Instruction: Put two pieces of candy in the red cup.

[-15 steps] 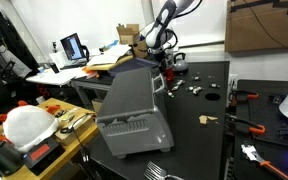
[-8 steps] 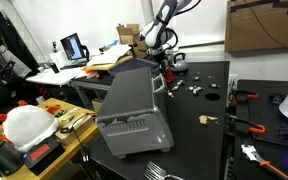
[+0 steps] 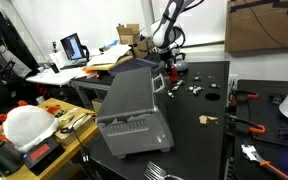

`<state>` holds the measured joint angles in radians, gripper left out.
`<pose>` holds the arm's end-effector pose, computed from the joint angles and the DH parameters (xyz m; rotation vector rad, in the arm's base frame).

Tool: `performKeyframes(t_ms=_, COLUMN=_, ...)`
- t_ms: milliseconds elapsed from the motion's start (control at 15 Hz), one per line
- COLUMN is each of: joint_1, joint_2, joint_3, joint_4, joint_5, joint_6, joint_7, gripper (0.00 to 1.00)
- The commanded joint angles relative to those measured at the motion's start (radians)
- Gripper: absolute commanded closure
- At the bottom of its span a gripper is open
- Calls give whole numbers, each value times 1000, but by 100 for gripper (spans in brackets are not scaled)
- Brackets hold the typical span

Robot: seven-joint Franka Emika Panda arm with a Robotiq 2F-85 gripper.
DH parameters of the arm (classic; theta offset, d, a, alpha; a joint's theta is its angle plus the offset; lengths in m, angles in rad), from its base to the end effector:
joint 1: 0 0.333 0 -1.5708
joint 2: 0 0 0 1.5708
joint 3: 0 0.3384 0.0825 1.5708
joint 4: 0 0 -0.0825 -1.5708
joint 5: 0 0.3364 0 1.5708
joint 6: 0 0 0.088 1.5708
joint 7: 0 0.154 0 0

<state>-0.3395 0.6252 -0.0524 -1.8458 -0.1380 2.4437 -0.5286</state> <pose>0.5746 -0.2402 0.1913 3.0215 0.3847 -0.1177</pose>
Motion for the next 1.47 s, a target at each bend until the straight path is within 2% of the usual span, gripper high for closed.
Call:
performKeyframes(t_ms=0, joint_1=-12, joint_2=-61, joint_3=-2, joint_4=-102, joint_5=8, joint_6=96, joint_7=-5, gripper=100)
performKeyframes(t_ms=467, joint_1=-23, joint_2=-102, joint_3=22, joint_4=-188, joint_5=36, joint_6=188, joint_7=-12, gripper=100)
performKeyframes(t_ms=533, joint_1=-24, joint_2=-108, joint_3=24, joint_4=-198, joint_5=40, joint_6=195, joint_7=-12, gripper=74)
performKeyframes(t_ms=600, joint_1=-19, joint_2=-115, joint_3=20, joint_4=-209, joint_5=38, joint_6=201, joint_7=-3, gripper=73)
performKeyframes(t_ms=1067, joint_1=44, joint_2=-201, joint_3=-37, joint_4=-280, joint_5=-24, joint_6=236, joint_7=84, gripper=20)
performKeyframes(t_ms=1267, joint_1=91, joint_2=-274, joint_3=-77, joint_4=-315, joint_5=-78, joint_6=208, joint_7=158, gripper=1)
performKeyframes(t_ms=1400, joint_1=102, joint_2=-322, joint_3=-85, joint_4=-332, joint_5=-79, joint_6=168, joint_7=182, gripper=0)
